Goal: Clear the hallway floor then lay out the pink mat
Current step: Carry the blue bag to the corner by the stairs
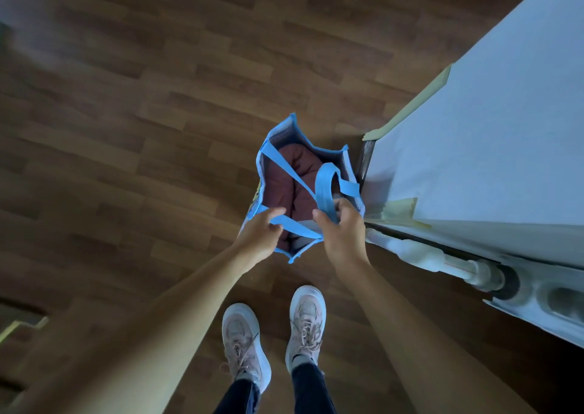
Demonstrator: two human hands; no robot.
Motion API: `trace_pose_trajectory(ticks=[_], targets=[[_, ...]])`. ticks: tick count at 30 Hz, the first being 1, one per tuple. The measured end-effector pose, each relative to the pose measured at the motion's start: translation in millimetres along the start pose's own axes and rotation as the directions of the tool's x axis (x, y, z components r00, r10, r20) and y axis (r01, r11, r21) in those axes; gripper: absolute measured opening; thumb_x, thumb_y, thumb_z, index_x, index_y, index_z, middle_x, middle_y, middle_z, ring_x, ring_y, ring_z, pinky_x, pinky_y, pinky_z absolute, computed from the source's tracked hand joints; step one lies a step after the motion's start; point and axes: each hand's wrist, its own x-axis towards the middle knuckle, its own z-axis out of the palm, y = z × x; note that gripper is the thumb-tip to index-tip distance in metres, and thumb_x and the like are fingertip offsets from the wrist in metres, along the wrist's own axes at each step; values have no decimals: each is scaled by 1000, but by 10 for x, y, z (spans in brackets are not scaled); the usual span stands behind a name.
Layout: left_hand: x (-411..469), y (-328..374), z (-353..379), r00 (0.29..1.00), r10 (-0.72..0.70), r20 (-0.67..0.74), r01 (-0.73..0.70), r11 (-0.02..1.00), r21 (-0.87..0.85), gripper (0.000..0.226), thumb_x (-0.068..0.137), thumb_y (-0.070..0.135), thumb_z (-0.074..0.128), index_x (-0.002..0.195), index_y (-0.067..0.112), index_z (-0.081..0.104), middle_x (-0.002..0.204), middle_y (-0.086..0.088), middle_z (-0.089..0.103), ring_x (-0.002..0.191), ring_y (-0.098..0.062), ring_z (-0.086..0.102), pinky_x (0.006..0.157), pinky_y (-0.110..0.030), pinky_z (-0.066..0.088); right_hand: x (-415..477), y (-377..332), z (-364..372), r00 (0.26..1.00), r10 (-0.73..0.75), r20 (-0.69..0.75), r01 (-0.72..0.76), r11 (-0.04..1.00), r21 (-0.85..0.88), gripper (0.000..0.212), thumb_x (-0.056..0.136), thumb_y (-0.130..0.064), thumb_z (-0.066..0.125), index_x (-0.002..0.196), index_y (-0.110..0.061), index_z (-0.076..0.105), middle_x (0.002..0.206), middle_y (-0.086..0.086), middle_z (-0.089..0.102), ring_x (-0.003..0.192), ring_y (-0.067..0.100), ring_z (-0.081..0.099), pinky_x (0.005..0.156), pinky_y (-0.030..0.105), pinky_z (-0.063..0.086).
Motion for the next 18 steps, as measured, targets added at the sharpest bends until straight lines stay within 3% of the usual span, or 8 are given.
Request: trace_pose_trajectory(ticks=[3,6,8,10,12,13,15,18], targets=[[128,44,181,982,140,126,-174,932,319,50,96,6,38,144,21,32,155,-4,24,144,-21,16,111,-35,24,3,-58,-15,999,21,-30,-17,991,132,10,89,-20,59,84,-12,62,78,-1,67,65,0,59,57,8,43],[257,37,318,951,186,248,-293,801,522,60,94,4,42,147,20,20,157,-1,15,146,-23,-2,117,-40,9,31,-92,-27,998,25,-62,-9,969,247,12,89,-14,59,78,-18,64,76,-1,71,66,-1,62,59,5,44],[338,-28,400,935,138,328,-335,650,682,62,94,11,44,149,18,15,157,-2,18,146,-25,1,118,-43,4,43,-98,-51,997,15,-76,9,950,312,20,88,-11,59,74,-24,63,74,-4,72,67,1,64,62,7,47],[358,-77,442,929,111,353,-358,515,779,49,93,18,49,140,13,35,143,-8,40,140,-27,22,118,-44,5,43,-123,-73,996,14,-83,16,935,355,20,88,-10,59,76,-25,64,73,-6,73,69,2,64,64,7,48],[315,-54,413,924,186,334,-383,442,811,20,90,19,54,109,14,58,112,-7,59,118,-25,45,117,-42,11,36,-143,-91,996,21,-87,14,923,384,17,88,-9,58,83,-24,65,72,-5,73,71,2,65,64,7,47],[285,-44,375,923,233,306,-382,464,799,6,89,17,54,91,15,60,95,-4,62,105,-23,50,115,-40,15,22,-166,-101,996,30,-90,7,919,395,17,88,-8,57,85,-23,66,72,-4,73,71,2,65,64,7,47],[216,-15,271,932,301,202,-353,622,700,25,87,13,53,64,14,45,66,0,51,79,-25,50,100,-37,33,-4,-223,-108,993,57,-103,-10,914,405,18,89,-8,56,86,-23,66,71,-3,72,71,2,65,63,8,47],[90,148,7,975,220,36,-219,913,345,29,86,16,54,61,15,39,66,-2,55,68,-21,52,61,-34,36,-57,-354,-106,988,90,-123,-34,918,396,23,88,-7,55,74,-22,66,70,-1,72,67,5,62,62,11,48]])
